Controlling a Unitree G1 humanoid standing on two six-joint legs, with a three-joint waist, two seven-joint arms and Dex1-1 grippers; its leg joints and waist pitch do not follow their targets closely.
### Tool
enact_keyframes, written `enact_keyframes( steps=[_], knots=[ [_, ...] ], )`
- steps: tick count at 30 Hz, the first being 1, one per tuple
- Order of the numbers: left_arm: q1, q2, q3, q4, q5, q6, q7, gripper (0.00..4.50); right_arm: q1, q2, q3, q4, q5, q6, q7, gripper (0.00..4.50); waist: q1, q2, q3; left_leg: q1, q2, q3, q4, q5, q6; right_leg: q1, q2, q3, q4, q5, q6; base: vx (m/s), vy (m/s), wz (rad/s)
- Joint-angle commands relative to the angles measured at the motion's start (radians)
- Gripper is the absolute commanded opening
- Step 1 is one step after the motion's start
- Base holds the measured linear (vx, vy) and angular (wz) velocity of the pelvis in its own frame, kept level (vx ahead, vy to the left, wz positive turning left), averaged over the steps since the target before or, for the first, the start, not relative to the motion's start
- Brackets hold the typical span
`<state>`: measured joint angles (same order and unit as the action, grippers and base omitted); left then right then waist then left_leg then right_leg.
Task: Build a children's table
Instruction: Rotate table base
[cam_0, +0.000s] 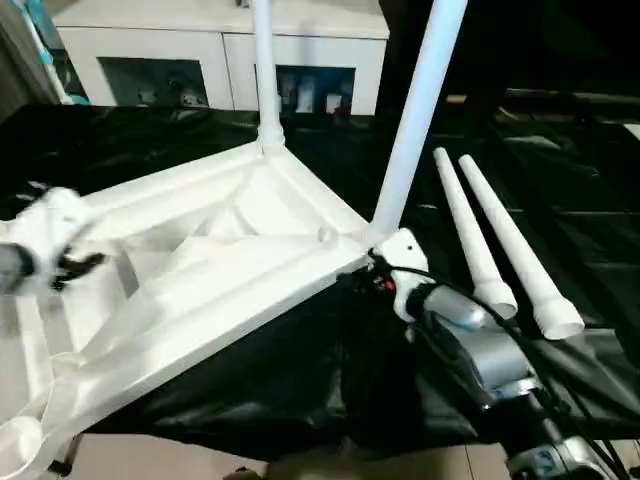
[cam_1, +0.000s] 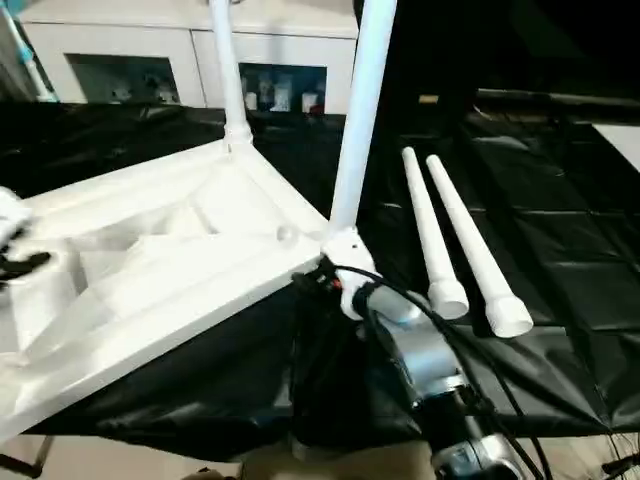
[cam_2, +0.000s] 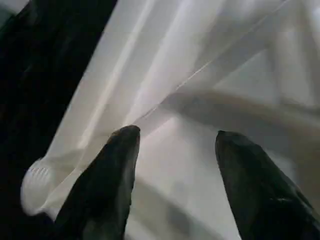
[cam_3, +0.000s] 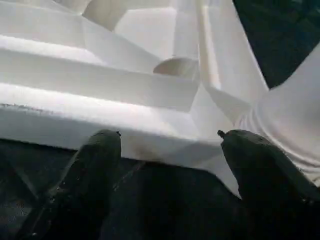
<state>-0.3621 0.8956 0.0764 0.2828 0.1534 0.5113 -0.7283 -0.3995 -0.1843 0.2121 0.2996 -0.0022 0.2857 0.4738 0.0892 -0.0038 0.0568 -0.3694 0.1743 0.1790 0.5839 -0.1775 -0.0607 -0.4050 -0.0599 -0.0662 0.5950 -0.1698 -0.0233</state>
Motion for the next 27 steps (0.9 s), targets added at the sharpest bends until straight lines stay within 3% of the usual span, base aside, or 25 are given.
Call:
enact_keyframes(
  steps=[1,6,9,11,16,18,23,27],
  knots=[
    [0.013,-0.007,-0.003,0.01,0.017,0.011,0.02,3.02,-0.01,-0.006,0.008,0.018,-0.013,0.019,-0.008,3.59,-0.006,0.015,-0.058,0.024,0.058,-0.026,-0.084,-0.297,-0.026,0.035,-0.086,0.061,-0.062,-0.259,-0.164,0.0,0.0,0.0],
    [-0.018,-0.087,-0.032,0.051,0.003,-0.009,0.054,3.4,-0.019,-0.002,0.01,0.055,-0.029,0.003,-0.012,3.59,-0.003,0.014,-0.06,0.026,0.056,-0.025,-0.08,-0.285,-0.027,0.035,-0.085,0.06,-0.062,-0.235,-0.178,0.0,0.0,0.0],
    [-0.075,-0.153,-0.077,0.14,0.007,-0.043,0.087,3.57,-0.028,0.004,0.018,0.079,-0.043,-0.003,-0.025,3.59,-0.001,0.011,-0.063,0.02,0.054,-0.027,-0.079,-0.27,-0.025,0.042,-0.088,0.06,-0.06,-0.225,-0.177,0.0,0.0,0.0],
    [-0.09,-0.162,-0.094,0.176,0.023,-0.055,0.097,3.71,-0.029,0.005,0.024,0.082,-0.047,-0.004,-0.026,3.59,-0.002,0.015,-0.064,0.022,0.054,-0.027,-0.077,-0.267,-0.02,0.042,-0.087,0.059,-0.061,-0.215,-0.171,0.0,0.0,0.0],
    [-0.14,-0.194,-0.147,0.296,0.076,-0.062,0.116,3.97,-0.032,0.009,0.039,0.092,-0.062,-0.011,-0.03,3.59,-0.001,0.014,-0.065,0.022,0.055,-0.028,-0.077,-0.262,-0.021,0.043,-0.087,0.058,-0.059,-0.198,-0.175,0.0,0.0,0.0],
    [-0.164,-0.212,-0.16,0.341,0.08,-0.067,0.135,4.09,-0.038,0.017,0.038,0.108,-0.068,-0.019,-0.034,3.59,-0.001,0.02,-0.067,0.023,0.056,-0.029,-0.076,-0.268,-0.028,0.045,-0.088,0.058,-0.057,-0.18,-0.183,0.0,0.0,0.0],
    [-0.202,-0.236,-0.152,0.378,0.066,-0.08,0.171,4.44,-0.052,0.032,0.036,0.136,-0.071,-0.027,-0.05,3.59,0.003,0.017,-0.061,0.03,0.055,-0.03,-0.076,-0.328,-0.032,0.038,-0.092,0.059,-0.071,-0.294,-0.171,0.0,0.0,0.0],
    [-0.224,-0.257,-0.134,0.403,0.046,-0.089,0.169,4.44,-0.073,0.045,0.037,0.169,-0.074,-0.042,-0.062,3.59,0.005,0.019,-0.061,0.03,0.057,-0.033,-0.079,-0.341,-0.038,0.036,-0.091,0.058,-0.072,-0.315,-0.16,0.0,0.0,0.0]
  ],
)
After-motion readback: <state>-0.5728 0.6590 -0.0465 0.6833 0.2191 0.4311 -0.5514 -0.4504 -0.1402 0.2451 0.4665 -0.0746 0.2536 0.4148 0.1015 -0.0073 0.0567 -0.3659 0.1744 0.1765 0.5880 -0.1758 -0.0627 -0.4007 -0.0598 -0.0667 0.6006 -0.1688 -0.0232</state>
